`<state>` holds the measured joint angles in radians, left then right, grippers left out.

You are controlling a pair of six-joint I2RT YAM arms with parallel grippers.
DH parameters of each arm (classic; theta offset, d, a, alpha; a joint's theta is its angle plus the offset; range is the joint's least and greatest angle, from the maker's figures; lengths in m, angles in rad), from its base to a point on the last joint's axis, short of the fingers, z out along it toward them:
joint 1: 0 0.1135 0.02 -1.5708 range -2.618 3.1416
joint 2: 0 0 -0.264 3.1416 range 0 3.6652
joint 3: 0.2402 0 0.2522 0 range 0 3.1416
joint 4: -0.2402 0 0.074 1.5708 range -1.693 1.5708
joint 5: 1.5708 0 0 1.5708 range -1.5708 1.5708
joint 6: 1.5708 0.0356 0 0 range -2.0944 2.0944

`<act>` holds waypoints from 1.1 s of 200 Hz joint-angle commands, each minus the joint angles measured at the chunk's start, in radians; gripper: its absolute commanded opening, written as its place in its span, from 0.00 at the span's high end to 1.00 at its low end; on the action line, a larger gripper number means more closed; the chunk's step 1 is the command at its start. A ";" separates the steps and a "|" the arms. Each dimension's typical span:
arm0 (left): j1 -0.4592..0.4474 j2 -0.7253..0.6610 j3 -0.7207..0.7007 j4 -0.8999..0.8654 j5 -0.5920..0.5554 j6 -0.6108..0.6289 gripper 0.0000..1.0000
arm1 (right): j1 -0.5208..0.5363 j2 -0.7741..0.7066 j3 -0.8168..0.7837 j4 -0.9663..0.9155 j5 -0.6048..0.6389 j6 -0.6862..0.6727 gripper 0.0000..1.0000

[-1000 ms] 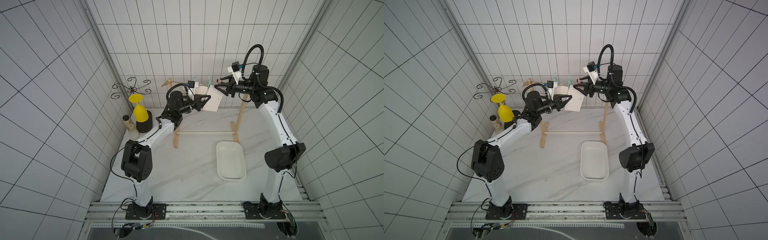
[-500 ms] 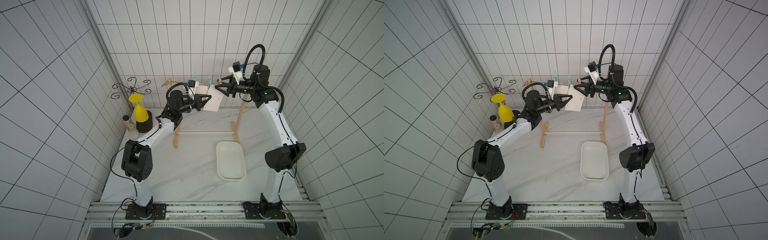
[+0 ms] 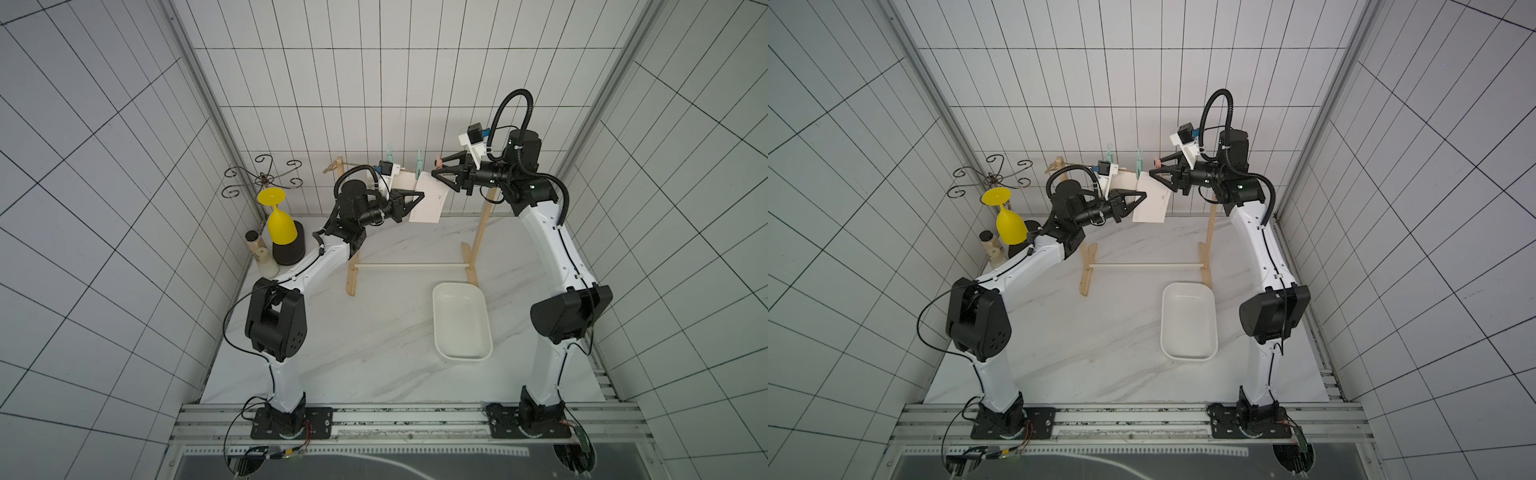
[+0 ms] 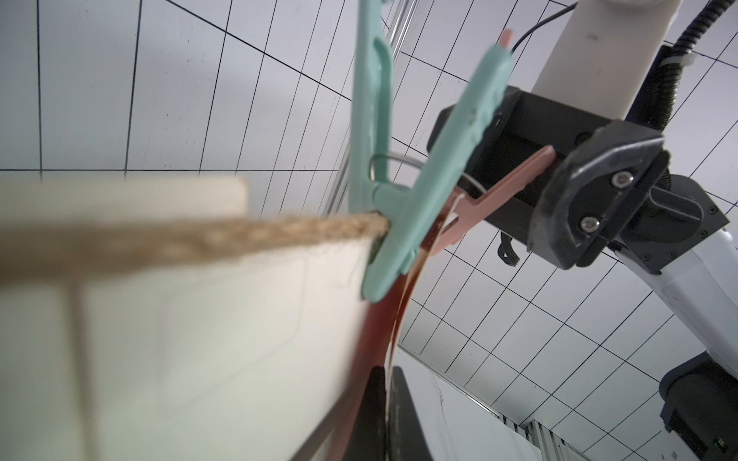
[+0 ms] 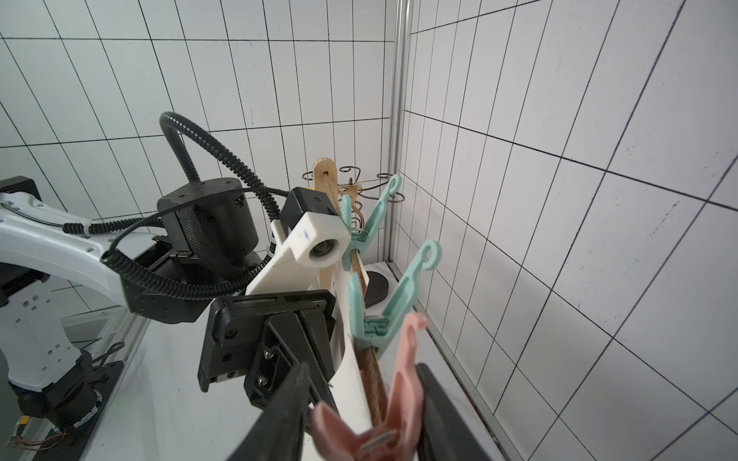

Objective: Remove the postcards from the strings
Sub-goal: Remove the clamp from the clothesline.

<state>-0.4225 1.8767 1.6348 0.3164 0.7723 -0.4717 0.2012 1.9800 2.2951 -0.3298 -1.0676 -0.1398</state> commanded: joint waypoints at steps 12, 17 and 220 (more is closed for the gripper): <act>0.002 0.021 0.036 -0.020 0.015 -0.007 1.00 | -0.008 -0.030 -0.041 0.018 -0.057 0.010 0.57; 0.002 0.021 0.036 -0.022 0.016 -0.006 1.00 | -0.008 -0.031 -0.043 0.018 -0.058 0.013 0.56; 0.002 0.018 0.042 -0.039 0.020 0.001 1.00 | -0.011 -0.035 -0.076 0.098 -0.080 0.060 1.00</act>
<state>-0.4236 1.8828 1.6497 0.2852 0.7982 -0.4706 0.1944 1.9781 2.2581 -0.2432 -1.0985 -0.0864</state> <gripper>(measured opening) 0.047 0.243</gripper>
